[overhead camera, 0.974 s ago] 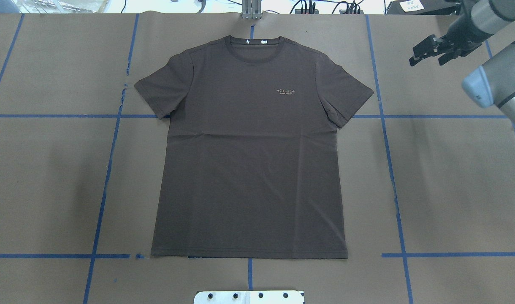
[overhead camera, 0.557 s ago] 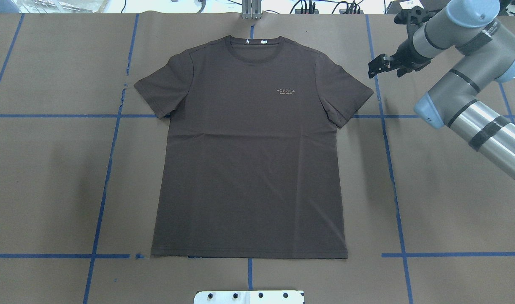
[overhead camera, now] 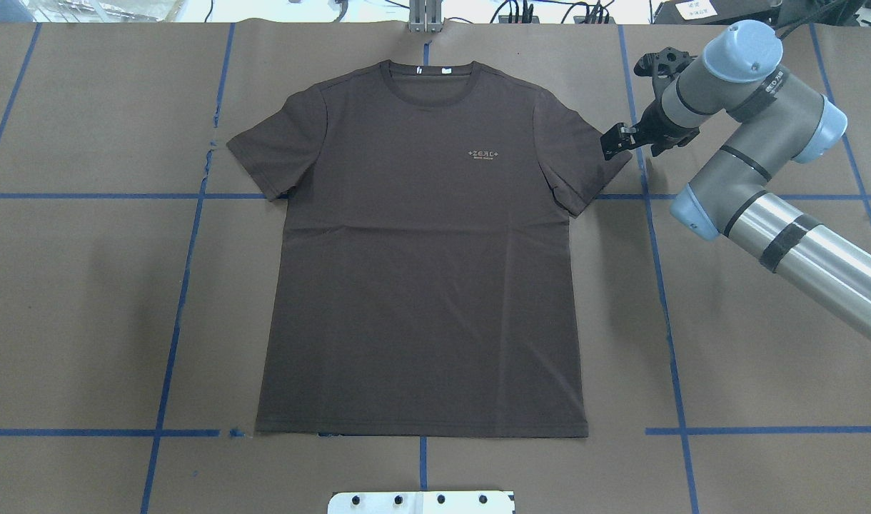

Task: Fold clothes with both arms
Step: 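Move the right arm in toward the shirt's sleeve nearest it, then grasp the sleeve with the right gripper and fold it inward onto the shirt body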

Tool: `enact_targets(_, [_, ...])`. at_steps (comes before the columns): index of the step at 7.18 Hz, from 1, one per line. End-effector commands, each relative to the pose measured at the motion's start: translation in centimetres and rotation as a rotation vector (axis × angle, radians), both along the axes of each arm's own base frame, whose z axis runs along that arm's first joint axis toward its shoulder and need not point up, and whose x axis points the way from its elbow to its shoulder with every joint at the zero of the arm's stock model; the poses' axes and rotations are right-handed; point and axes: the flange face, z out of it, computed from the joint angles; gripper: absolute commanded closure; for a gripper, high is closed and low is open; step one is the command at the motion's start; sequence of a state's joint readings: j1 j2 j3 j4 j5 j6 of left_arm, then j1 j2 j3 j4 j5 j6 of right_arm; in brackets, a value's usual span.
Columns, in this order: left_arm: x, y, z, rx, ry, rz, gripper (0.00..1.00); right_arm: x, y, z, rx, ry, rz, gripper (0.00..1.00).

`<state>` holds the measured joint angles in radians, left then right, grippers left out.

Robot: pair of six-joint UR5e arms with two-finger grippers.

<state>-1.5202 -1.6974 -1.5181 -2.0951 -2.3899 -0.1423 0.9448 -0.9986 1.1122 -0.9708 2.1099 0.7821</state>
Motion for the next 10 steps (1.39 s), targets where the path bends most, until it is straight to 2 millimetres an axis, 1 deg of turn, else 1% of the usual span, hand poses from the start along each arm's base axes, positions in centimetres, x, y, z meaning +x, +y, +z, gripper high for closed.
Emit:
enact_targets(1, [0.0,-0.1,-0.1,0.001,0.001,0.002,0.00,-1.1,-1.4,-0.8,0.002,0.014,0.009,0.01])
enact_targets(2, [0.0,-0.1,0.0,0.000,0.000,0.002,0.00,-1.3,-1.3,-0.6,0.001,0.017,0.007,0.01])
enact_targets(3, [0.0,-0.1,-0.2,0.002,0.001,0.002,0.00,-1.3,-1.3,-0.6,0.001,0.017,0.007,0.08])
enact_targets(5, [0.0,-0.2,-0.2,0.003,0.002,0.001,0.00,-1.3,-1.2,-0.5,-0.001,0.017,0.006,0.51])
enact_targets(6, [0.0,-0.5,-0.5,0.004,0.001,-0.002,0.00,-1.4,-1.2,-0.5,-0.001,0.017,0.004,0.69])
enact_targets(7, [0.0,-0.6,-0.7,0.007,0.002,-0.002,0.00,-1.6,-1.1,-0.5,0.000,0.016,0.001,0.70])
enact_targets(8, [0.0,-0.6,-0.7,0.008,0.002,-0.002,0.00,-1.7,-1.0,-0.4,-0.001,0.017,-0.001,0.75])
enact_targets(10, [0.0,-0.9,-1.1,0.010,0.002,-0.003,0.00,-1.7,-1.2,-1.1,0.006,0.011,0.002,0.94])
